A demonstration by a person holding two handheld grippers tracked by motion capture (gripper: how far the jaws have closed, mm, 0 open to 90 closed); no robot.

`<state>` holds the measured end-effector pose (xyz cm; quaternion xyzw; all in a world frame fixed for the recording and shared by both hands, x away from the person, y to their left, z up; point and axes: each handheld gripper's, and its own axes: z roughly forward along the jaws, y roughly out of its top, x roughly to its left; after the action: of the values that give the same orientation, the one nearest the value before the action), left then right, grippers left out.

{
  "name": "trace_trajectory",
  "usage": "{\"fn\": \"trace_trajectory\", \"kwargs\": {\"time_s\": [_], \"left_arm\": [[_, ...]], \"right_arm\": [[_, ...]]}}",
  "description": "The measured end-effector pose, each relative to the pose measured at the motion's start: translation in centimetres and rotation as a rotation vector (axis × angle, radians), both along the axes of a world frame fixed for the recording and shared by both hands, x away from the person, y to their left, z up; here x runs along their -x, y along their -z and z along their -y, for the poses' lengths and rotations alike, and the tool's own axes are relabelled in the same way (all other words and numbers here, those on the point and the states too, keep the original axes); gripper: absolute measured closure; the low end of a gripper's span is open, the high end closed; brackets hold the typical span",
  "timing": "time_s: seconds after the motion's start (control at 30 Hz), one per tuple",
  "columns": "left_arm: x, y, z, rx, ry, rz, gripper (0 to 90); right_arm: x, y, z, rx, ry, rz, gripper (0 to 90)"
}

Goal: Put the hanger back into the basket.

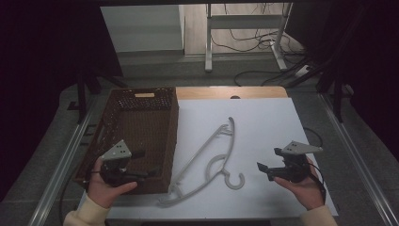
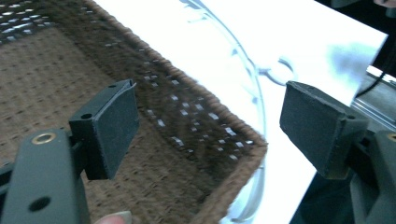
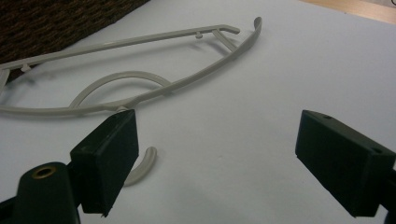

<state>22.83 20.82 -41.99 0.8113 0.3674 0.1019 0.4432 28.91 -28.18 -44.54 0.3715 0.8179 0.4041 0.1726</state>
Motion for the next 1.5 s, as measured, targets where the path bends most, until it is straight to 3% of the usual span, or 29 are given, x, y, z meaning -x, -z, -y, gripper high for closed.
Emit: {"fn": "trace_trajectory", "kwargs": {"time_s": [0.17,0.77,1.47,1.5], "left_arm": [[-0.1,-0.1,1.3,0.017,0.049,-0.015,19.7],[-1.1,-0.4,7.5,-0.06,0.182,-0.046,20.6],[-2.7,2.2,14.5,-0.179,0.312,-0.174,21.5],[-2.8,2.6,14.9,-0.183,0.313,-0.194,21.6]], "right_arm": [[0.1,0.1,-0.2,0.006,-0.004,-0.003,13.7],[0.2,0.3,-0.5,0.023,-0.007,-0.012,13.7],[0.2,0.6,-0.8,0.042,-0.01,-0.024,13.8],[0.2,0.6,-0.8,0.043,-0.01,-0.024,13.8]]}}
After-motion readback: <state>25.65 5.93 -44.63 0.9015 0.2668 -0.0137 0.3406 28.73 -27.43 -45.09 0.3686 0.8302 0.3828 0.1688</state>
